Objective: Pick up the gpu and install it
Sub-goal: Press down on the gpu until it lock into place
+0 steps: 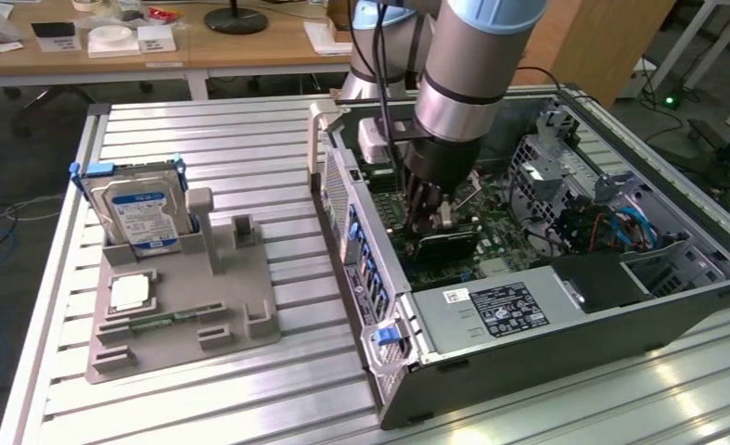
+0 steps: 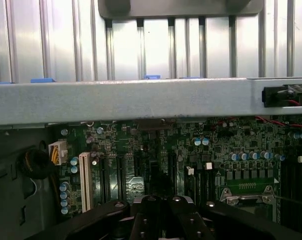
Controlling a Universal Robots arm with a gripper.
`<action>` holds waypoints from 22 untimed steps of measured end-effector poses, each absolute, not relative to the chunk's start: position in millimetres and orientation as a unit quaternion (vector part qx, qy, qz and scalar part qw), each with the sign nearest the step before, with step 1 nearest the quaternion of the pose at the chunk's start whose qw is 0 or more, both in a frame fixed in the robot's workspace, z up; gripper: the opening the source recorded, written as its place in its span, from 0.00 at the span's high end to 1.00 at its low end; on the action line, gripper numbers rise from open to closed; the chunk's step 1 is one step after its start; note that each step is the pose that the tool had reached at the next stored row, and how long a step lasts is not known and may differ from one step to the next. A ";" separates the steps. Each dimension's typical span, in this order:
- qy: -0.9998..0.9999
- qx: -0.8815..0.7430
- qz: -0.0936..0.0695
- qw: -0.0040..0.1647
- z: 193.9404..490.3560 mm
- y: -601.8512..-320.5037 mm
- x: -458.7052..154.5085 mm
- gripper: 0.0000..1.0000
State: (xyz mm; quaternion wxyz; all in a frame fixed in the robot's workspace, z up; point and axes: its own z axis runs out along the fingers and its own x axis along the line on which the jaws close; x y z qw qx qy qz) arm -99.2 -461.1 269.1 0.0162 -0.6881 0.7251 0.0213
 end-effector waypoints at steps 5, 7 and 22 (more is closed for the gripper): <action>0.725 -0.689 0.021 0.016 267.0 -460.9 -99.4 0.89; 0.725 -0.689 0.021 0.016 265.8 -460.4 -99.7 0.89; 0.724 -0.689 0.023 0.014 259.1 -457.4 -100.7 0.89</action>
